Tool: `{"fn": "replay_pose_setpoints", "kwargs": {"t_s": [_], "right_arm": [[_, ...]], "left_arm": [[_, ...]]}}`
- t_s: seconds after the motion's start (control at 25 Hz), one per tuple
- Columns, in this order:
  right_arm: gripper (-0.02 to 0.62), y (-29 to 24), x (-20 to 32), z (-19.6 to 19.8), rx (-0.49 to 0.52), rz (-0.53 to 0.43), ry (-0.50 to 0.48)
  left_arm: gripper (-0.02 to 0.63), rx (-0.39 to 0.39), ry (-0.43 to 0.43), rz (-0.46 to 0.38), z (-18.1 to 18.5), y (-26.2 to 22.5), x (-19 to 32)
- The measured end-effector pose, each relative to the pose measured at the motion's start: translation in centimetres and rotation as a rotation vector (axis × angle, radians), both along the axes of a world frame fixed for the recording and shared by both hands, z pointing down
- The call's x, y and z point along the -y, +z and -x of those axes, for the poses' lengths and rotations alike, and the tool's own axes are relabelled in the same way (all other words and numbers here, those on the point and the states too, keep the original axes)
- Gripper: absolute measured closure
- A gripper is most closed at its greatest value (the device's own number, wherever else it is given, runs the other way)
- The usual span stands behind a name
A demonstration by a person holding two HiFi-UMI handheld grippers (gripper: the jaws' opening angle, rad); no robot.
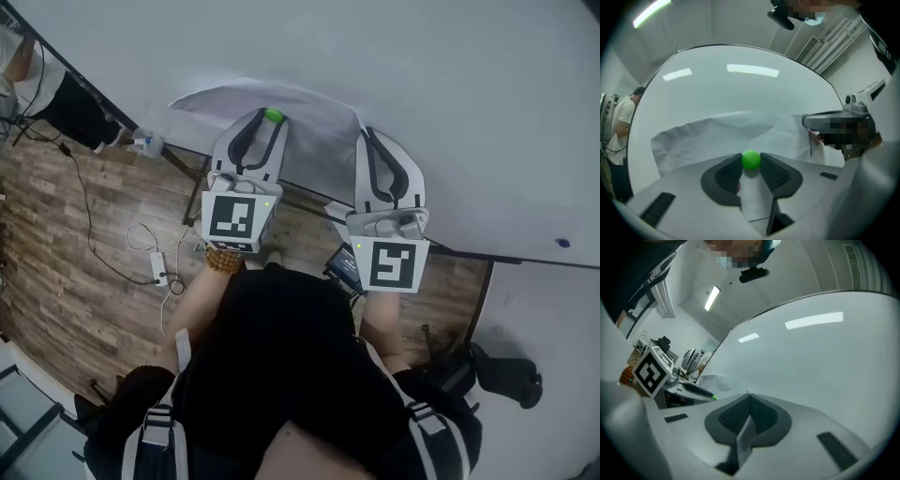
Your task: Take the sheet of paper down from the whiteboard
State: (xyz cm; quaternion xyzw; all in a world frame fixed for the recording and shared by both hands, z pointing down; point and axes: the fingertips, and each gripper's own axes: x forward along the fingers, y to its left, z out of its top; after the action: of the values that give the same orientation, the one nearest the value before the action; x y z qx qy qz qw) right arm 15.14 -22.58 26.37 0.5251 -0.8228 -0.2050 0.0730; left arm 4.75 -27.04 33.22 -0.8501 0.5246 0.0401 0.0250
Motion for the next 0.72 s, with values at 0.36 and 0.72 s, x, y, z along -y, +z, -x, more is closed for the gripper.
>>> {"fn": "replay_pose_setpoints", "kwargs": {"t_s": [0.36, 0.72], "right_arm": [[0.598, 3.8, -0.5, -0.6, 0.09, 0.101, -0.014], [0.598, 5.7, -1.2, -1.1, 0.142, 0.156, -0.036]], "left_arm": [[0.479, 0.021, 0.006, 0.007, 0.2, 0.4, 0.3], [0.479, 0.033, 0.006, -0.003, 0.1, 0.3, 0.3]]}}
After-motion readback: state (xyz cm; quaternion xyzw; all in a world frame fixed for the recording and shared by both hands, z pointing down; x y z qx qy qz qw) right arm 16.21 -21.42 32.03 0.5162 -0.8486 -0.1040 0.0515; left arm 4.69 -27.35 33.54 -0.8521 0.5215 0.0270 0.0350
